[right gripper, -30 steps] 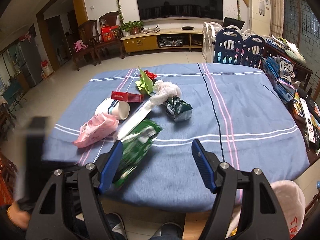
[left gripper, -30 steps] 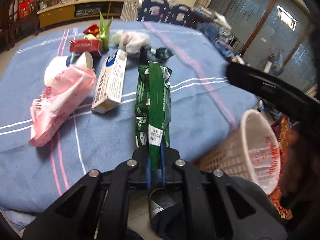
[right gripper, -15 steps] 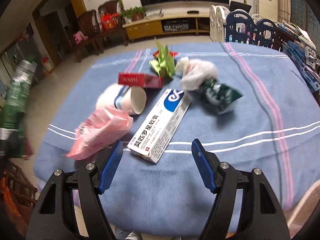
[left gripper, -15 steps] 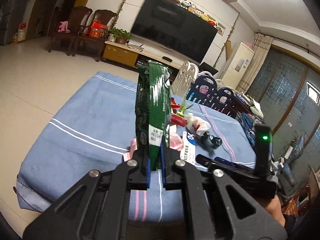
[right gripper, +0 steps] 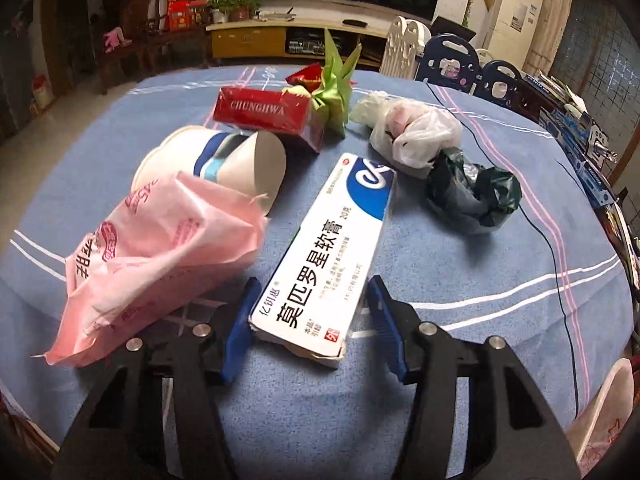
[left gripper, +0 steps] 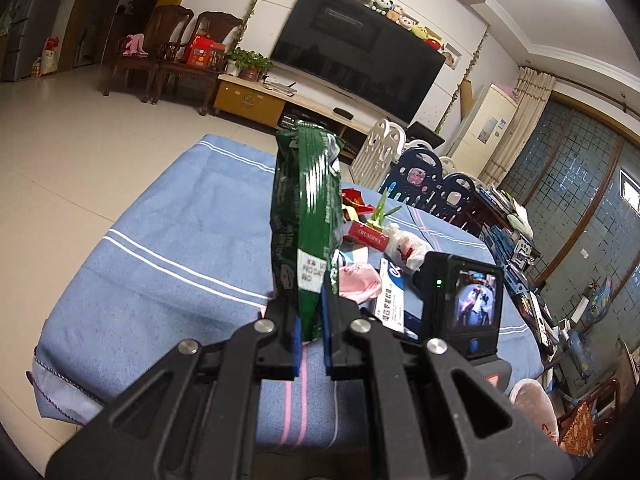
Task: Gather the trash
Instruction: 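Grasp the white-and-blue ointment box with the right gripper while the left gripper holds the green packet, then carry both items over the wastebasket and open both grippers to drop them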
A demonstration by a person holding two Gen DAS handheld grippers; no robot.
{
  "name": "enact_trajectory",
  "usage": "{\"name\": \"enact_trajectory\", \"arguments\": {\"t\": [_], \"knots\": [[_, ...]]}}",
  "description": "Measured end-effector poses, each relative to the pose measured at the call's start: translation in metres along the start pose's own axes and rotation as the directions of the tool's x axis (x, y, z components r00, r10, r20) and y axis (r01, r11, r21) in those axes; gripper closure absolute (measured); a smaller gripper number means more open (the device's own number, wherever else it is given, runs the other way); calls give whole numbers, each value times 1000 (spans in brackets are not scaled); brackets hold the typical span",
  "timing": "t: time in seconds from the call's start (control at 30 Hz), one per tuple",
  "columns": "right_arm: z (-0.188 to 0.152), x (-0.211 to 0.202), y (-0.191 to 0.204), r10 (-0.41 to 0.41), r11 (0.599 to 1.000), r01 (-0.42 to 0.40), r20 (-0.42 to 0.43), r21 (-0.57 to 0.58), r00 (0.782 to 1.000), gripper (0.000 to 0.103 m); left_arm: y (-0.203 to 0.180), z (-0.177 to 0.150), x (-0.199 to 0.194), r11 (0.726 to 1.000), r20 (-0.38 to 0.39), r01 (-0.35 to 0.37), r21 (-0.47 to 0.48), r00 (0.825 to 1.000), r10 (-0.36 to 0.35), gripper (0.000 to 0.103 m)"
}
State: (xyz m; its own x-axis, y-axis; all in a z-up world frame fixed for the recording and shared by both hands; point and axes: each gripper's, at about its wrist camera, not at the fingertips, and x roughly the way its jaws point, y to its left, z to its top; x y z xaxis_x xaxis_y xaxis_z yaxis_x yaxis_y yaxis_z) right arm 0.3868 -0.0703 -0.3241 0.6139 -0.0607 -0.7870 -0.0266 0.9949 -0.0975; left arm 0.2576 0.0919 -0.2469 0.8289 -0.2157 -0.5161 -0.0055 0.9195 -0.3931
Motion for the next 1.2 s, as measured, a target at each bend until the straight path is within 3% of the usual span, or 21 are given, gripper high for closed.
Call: {"name": "enact_trajectory", "arguments": {"t": [0.23, 0.53, 0.73, 0.93, 1.2], "knots": [[-13, -43, -38, 85, 995, -86, 31, 51, 996, 61, -8, 0, 6, 1000, -7, -10, 21, 1000, 10, 94], [-34, -189, -94, 208, 976, -216, 196, 20, 958, 62, -42, 3, -12, 995, -27, -3, 97, 1000, 6, 94], [-44, -259, -119, 220, 974, -227, 287, -11, 932, 62, -81, -1, -53, 992, -55, 27, 124, 998, -20, 94], [-60, -293, -135, 243, 968, -249, 316, -22, 917, 62, -112, -10, -95, 984, -69, 26, 177, 998, -14, 94], [-76, -325, -139, 271, 960, -277, 337, -33, 902, 62, -126, -17, -128, 979, -63, 12, 205, 998, 1, 94]]}}
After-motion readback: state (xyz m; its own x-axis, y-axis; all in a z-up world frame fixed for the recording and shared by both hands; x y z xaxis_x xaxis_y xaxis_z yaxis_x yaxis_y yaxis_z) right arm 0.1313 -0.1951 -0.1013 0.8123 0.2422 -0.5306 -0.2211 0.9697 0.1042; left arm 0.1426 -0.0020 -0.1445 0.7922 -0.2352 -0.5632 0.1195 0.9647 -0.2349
